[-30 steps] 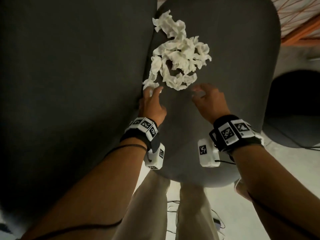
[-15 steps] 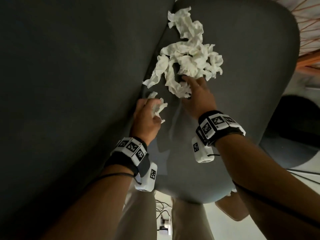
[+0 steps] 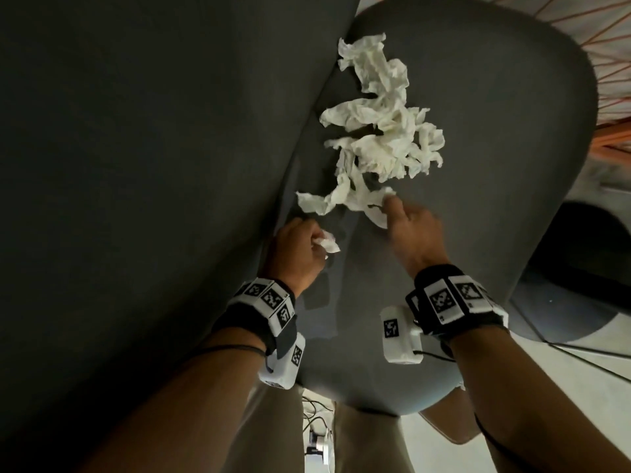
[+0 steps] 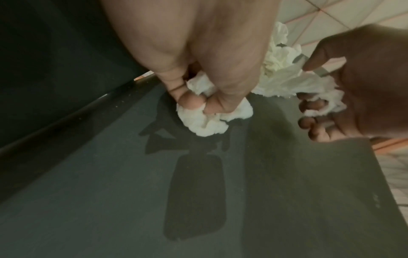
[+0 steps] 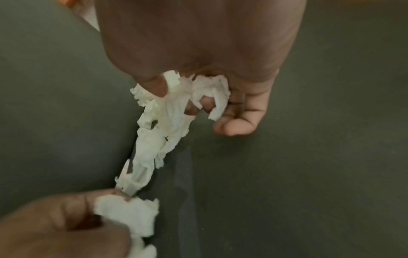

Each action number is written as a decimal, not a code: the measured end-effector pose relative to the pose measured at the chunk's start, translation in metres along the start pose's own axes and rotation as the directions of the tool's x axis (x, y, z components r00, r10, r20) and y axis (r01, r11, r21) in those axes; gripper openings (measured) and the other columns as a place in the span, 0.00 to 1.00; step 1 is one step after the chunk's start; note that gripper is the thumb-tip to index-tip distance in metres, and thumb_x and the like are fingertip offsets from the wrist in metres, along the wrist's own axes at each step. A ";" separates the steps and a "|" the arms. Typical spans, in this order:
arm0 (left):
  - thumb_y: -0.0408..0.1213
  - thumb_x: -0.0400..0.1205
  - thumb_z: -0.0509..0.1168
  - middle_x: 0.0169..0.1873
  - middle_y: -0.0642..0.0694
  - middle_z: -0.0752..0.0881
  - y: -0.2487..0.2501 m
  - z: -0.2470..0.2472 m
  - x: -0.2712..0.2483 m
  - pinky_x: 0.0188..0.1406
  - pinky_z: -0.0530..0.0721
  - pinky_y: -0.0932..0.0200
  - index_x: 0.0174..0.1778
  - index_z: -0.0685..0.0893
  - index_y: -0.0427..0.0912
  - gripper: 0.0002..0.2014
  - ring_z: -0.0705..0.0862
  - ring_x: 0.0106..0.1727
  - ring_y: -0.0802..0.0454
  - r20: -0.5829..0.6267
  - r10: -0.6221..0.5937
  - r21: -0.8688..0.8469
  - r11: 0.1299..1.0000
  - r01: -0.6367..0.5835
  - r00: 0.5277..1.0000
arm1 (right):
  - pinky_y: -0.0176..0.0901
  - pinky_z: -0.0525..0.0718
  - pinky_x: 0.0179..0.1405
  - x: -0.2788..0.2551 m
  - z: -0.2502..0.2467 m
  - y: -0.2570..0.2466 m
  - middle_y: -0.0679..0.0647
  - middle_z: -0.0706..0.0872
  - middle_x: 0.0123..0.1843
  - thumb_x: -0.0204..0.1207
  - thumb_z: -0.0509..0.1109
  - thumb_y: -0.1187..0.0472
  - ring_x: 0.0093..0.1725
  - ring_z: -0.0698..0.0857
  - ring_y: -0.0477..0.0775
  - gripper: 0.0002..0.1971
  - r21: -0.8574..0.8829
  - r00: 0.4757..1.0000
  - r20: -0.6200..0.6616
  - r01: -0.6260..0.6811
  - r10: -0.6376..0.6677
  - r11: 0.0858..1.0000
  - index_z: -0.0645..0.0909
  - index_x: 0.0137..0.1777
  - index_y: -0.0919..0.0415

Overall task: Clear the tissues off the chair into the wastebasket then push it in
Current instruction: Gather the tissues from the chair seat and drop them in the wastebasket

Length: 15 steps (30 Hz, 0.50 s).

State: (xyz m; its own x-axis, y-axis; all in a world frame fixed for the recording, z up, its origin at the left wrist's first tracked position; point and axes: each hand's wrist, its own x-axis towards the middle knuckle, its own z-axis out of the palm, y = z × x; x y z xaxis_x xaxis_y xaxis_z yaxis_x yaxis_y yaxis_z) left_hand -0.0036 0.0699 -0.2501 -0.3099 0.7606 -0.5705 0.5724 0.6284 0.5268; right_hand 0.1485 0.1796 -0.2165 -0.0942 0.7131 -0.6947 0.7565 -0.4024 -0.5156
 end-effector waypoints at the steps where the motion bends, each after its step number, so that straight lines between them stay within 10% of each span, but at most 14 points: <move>1: 0.29 0.74 0.67 0.49 0.46 0.83 0.003 -0.001 -0.001 0.50 0.86 0.47 0.42 0.83 0.42 0.05 0.85 0.48 0.45 -0.036 0.007 -0.029 1.000 -0.008 0.999 | 0.46 0.78 0.43 -0.002 -0.002 0.001 0.55 0.85 0.35 0.81 0.58 0.40 0.42 0.85 0.59 0.26 0.028 1.000 -0.016 -0.021 0.021 0.999 0.86 0.40 0.62; 9: 0.32 0.75 0.59 0.35 0.47 0.85 0.040 -0.020 0.001 0.35 0.84 0.48 0.47 0.76 0.50 0.09 0.83 0.36 0.47 -0.156 -0.033 -0.147 0.989 0.009 0.987 | 0.64 0.89 0.47 0.011 -0.006 0.014 0.59 0.89 0.44 0.68 0.66 0.53 0.46 0.89 0.64 0.16 0.175 0.995 -0.099 -0.012 0.030 0.985 0.79 0.52 0.61; 15: 0.51 0.78 0.65 0.34 0.54 0.82 0.062 -0.014 0.014 0.35 0.76 0.53 0.58 0.70 0.60 0.15 0.80 0.34 0.50 0.032 -0.051 -0.005 0.999 0.051 0.998 | 0.66 0.91 0.41 0.021 -0.004 0.014 0.52 0.89 0.47 0.69 0.55 0.64 0.49 0.91 0.61 0.20 0.341 0.994 -0.101 0.005 0.031 0.940 0.73 0.44 0.33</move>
State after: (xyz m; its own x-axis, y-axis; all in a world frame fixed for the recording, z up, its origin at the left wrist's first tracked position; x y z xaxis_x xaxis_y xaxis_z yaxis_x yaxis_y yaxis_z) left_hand 0.0166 0.1217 -0.2168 -0.3142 0.7218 -0.6167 0.5520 0.6674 0.4999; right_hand 0.1601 0.1911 -0.2360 -0.0050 0.7543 -0.6565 0.4901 -0.5704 -0.6591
